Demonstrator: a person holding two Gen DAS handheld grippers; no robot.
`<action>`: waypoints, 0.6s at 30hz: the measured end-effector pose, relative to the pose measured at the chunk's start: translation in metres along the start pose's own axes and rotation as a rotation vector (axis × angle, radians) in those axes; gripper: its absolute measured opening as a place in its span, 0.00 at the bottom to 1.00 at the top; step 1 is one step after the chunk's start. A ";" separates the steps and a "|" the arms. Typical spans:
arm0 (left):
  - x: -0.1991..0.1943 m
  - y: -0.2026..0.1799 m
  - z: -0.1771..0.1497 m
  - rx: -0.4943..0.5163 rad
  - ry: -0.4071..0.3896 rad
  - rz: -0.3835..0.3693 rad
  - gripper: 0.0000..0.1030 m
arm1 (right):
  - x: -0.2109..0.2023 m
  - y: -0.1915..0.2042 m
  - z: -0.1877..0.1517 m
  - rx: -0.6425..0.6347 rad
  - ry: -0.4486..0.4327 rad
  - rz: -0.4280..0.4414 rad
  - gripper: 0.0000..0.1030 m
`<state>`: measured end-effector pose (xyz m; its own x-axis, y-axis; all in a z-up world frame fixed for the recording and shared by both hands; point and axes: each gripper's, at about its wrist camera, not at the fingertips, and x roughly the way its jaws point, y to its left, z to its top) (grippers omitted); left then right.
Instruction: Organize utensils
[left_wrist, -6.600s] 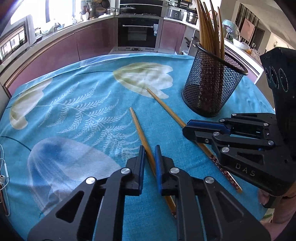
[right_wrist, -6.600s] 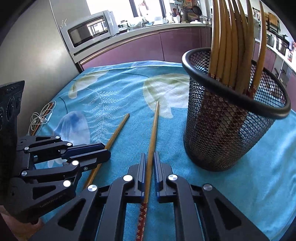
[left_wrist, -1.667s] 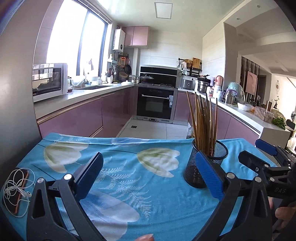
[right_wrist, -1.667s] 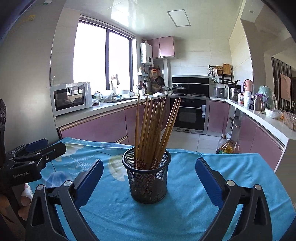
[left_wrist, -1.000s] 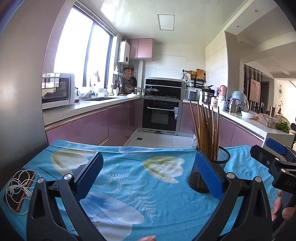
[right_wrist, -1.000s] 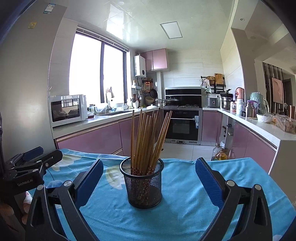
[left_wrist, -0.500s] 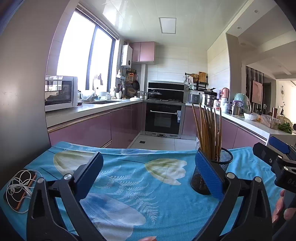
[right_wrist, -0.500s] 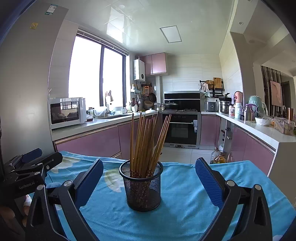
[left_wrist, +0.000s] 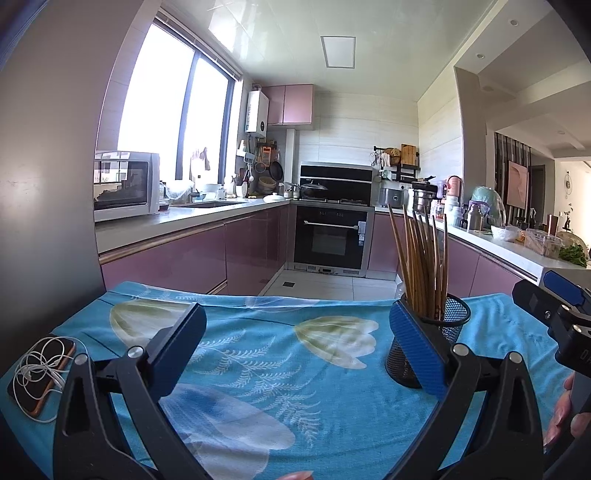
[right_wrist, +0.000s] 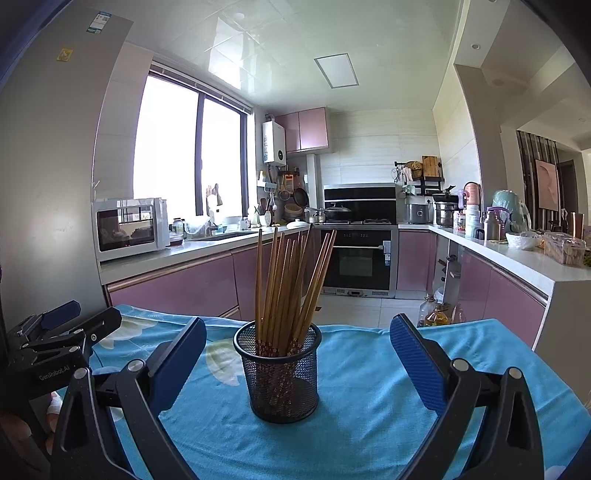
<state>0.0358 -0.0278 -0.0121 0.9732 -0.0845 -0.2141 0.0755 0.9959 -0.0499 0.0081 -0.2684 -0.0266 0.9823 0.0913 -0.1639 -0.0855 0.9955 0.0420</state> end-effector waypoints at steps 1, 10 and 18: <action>0.000 0.000 0.000 0.000 0.001 0.000 0.95 | 0.000 0.000 0.000 -0.001 0.002 -0.001 0.94; 0.001 -0.001 -0.001 -0.001 0.000 0.007 0.95 | -0.002 -0.001 0.001 0.000 0.001 -0.008 0.94; 0.002 -0.001 -0.001 -0.001 0.001 0.007 0.95 | -0.002 -0.002 0.001 0.003 -0.001 -0.014 0.94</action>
<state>0.0373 -0.0291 -0.0138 0.9734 -0.0777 -0.2155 0.0686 0.9964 -0.0494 0.0070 -0.2704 -0.0251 0.9836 0.0771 -0.1630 -0.0711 0.9966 0.0424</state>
